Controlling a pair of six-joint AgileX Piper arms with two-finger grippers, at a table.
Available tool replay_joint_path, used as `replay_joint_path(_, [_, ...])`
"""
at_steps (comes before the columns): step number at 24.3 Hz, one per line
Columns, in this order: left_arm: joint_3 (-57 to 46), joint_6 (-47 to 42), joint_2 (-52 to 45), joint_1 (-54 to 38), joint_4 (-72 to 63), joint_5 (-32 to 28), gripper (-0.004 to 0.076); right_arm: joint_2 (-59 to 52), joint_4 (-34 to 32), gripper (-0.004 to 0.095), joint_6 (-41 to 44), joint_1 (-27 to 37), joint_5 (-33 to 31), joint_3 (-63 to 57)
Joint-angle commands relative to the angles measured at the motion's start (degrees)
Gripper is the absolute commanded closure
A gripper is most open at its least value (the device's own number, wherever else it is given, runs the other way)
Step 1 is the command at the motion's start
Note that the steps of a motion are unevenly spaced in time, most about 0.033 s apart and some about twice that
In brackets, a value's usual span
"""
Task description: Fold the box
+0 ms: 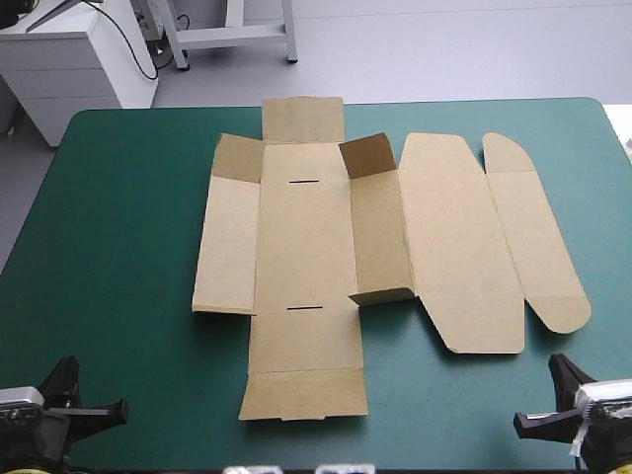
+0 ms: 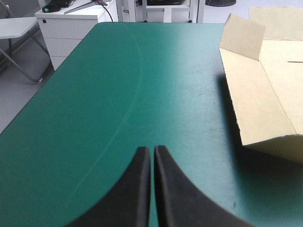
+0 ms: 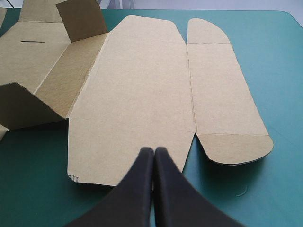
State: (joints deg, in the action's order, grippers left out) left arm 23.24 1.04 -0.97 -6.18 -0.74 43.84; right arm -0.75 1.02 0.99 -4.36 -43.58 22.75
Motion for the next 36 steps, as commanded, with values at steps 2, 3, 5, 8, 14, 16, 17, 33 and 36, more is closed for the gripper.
replay_joint_path(2, [1.3, 0.0, -0.5, 0.4, -0.2, -4.4, 0.0717, -1.3, -0.3, 0.0928, -0.4, -0.1, 4.4, 1.3])
replay_joint_path(3, [1.3, 0.0, -0.5, 0.4, -0.2, -4.4, 0.0717, -1.3, -0.3, 0.0928, -0.4, -0.1, 4.4, 1.3])
replay_joint_path(5, [1.3, 0.0, -0.5, 0.4, -0.2, -4.4, 0.0717, -1.3, -0.3, 0.0928, -0.4, -0.1, 4.4, 1.3])
replay_joint_path(8, [1.3, 0.0, -0.5, 0.4, -0.7, -4.4, 0.0717, -1.3, -0.3, 0.0928, -0.4, -0.1, 4.4, 1.3])
replay_joint_path(14, [5.1, -1.5, 3.8, 0.4, -1.4, -4.9, 0.0732, -1.3, -0.3, 0.0928, -0.4, -0.1, 4.4, 1.3])
replay_joint_path(16, [8.4, -1.5, 7.9, 0.4, -1.4, -4.9, 0.0732, -1.3, -0.3, 0.0928, -0.4, -0.1, 4.4, 1.3])
replay_joint_path(17, [10.8, -1.5, 12.5, 0.4, -1.4, -4.9, 0.0732, -1.3, -0.3, 0.0928, -0.4, -0.1, 4.4, 1.3])
replay_joint_path(33, [29.0, 10.1, 53.9, 0.4, -14.1, 1.3, 0.0732, -1.3, -0.3, 0.0928, -0.4, -0.1, 4.4, 1.3])
replay_joint_path(36, [30.6, 13.2, 59.5, 0.4, -19.3, 1.6, 0.0731, -1.3, -0.3, 0.0928, -0.4, -0.1, 4.4, 1.3])
